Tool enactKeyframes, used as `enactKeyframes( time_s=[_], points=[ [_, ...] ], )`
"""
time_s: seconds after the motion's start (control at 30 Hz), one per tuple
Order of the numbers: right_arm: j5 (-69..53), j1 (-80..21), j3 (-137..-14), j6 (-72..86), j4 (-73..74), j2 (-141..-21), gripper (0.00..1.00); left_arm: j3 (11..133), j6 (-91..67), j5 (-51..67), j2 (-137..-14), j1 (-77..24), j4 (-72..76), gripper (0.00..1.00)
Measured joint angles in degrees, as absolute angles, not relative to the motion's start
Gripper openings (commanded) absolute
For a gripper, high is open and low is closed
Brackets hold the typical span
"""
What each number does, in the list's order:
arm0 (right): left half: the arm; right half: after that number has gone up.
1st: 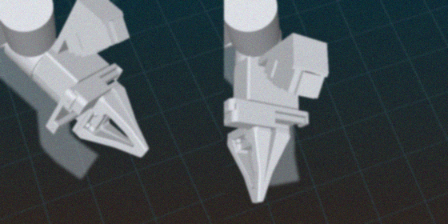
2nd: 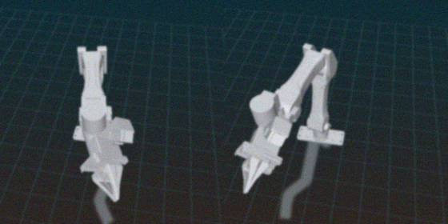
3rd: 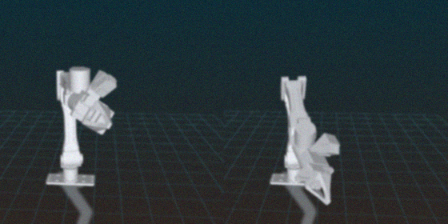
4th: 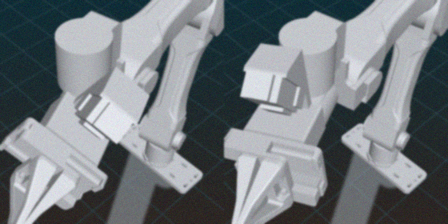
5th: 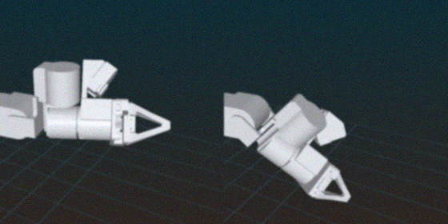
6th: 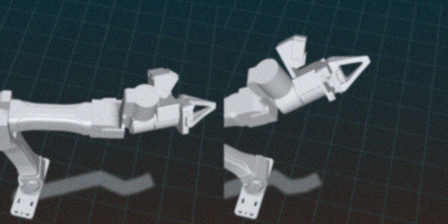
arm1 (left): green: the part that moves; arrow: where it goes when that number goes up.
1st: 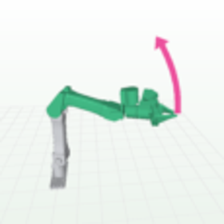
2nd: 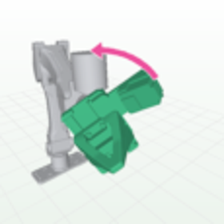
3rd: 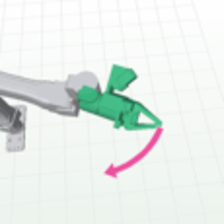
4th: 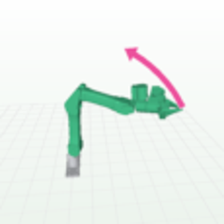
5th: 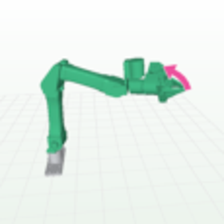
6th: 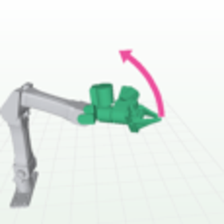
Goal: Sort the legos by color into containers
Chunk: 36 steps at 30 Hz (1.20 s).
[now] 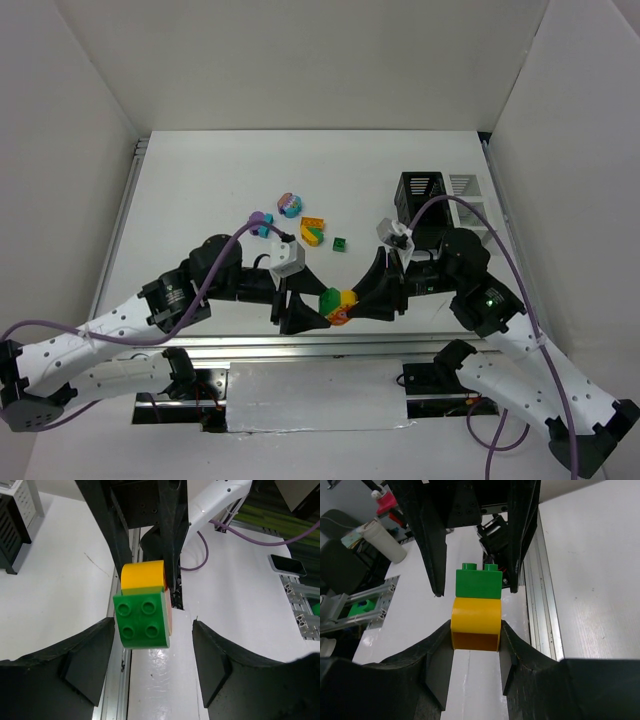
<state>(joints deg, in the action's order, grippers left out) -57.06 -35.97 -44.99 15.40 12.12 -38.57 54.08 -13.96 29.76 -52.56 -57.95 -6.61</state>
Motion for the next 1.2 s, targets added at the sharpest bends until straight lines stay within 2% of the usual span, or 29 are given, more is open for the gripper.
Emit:
enactKeyframes(
  time_s=[0.17,0.27,0.3,0.53,0.63,0.67,0.97,1.2],
  points=[
    [-58.4,-36.0,-45.1,14.9,11.7,-41.0,0.00,54.1,-14.1,30.2,-54.5,-58.0,-5.9,0.76],
    [-58.5,-36.1,-45.4,14.0,12.1,-42.2,0.00,54.1,-15.0,30.2,-54.9,-58.0,-5.7,0.66],
    [-58.5,-36.2,-45.5,13.8,12.1,-42.2,0.00,54.1,-15.2,30.1,-54.9,-57.9,-5.6,0.59],
    [-58.2,-37.0,-45.9,10.2,13.1,-41.8,0.00,54.1,-16.6,28.9,-55.0,-57.9,-5.1,0.26],
    [-58.2,-37.0,-45.9,9.3,13.3,-41.6,0.00,54.1,-16.6,28.5,-54.9,-57.9,-5.1,0.04],
    [-58.2,-37.0,-45.9,9.0,13.3,-41.6,0.00,54.1,-16.6,28.4,-55.0,-57.9,-5.1,0.00],
    [-58.1,-36.9,-43.5,6.3,10.1,-41.7,0.00,54.2,-16.6,26.1,-54.1,-57.4,-7.0,0.00],
    [-61.0,-34.5,-40.1,4.8,7.5,-48.0,0.00,60.9,-18.4,22.2,-52.8,-53.8,-11.4,0.00]
  ],
)
